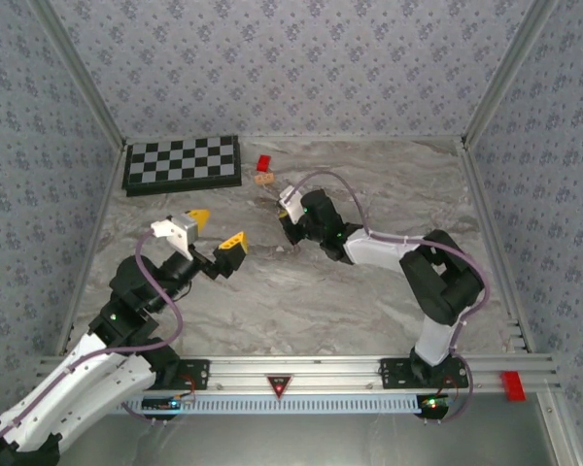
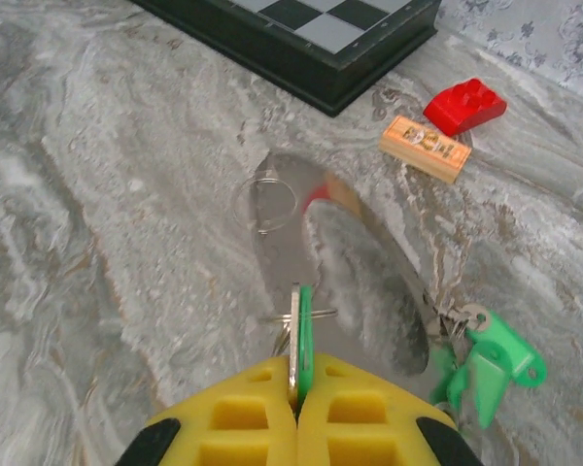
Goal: Put the keys on the keyring
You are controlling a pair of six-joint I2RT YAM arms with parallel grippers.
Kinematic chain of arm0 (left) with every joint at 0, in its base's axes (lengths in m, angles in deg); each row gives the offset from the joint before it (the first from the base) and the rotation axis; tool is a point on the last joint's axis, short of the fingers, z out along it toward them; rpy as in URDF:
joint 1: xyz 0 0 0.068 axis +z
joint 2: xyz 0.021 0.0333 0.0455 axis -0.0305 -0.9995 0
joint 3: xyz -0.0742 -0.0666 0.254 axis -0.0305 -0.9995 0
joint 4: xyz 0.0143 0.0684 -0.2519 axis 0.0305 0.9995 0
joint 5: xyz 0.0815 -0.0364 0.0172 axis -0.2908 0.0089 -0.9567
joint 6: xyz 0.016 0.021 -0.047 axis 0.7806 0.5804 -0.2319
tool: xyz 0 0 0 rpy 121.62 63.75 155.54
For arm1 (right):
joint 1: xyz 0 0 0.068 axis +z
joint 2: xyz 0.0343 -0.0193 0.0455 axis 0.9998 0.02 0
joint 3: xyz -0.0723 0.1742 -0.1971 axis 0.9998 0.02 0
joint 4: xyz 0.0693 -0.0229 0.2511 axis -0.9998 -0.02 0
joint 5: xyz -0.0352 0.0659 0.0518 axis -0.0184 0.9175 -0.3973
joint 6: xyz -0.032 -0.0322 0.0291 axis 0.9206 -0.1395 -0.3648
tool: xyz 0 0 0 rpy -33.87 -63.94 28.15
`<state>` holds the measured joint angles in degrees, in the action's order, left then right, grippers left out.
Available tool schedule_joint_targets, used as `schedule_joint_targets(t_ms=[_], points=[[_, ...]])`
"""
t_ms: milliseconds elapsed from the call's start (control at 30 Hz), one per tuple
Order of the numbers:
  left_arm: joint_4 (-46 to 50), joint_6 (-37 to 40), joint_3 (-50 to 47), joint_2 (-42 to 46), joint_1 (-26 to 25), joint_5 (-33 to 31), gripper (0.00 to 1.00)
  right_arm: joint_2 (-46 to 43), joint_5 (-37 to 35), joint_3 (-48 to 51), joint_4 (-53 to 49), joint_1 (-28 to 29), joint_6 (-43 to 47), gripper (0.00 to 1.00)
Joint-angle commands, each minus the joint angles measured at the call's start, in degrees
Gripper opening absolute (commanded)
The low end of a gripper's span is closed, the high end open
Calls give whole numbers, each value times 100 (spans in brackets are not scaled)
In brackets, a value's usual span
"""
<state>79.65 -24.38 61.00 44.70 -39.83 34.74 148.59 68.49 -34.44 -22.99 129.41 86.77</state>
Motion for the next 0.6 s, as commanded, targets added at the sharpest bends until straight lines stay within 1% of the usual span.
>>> schedule_joint_targets(t_ms=[0, 100, 567], points=[[-93, 69, -14, -12, 46, 54, 100, -445, -267, 299, 236, 94, -130, 0], [-127, 52, -14, -76, 67, 102, 99, -621, -359, 618, 233, 167, -195, 0], [-143, -11, 19, -192, 108, 188, 100, -1326, -631, 1781, -753, 224, -542, 0]])
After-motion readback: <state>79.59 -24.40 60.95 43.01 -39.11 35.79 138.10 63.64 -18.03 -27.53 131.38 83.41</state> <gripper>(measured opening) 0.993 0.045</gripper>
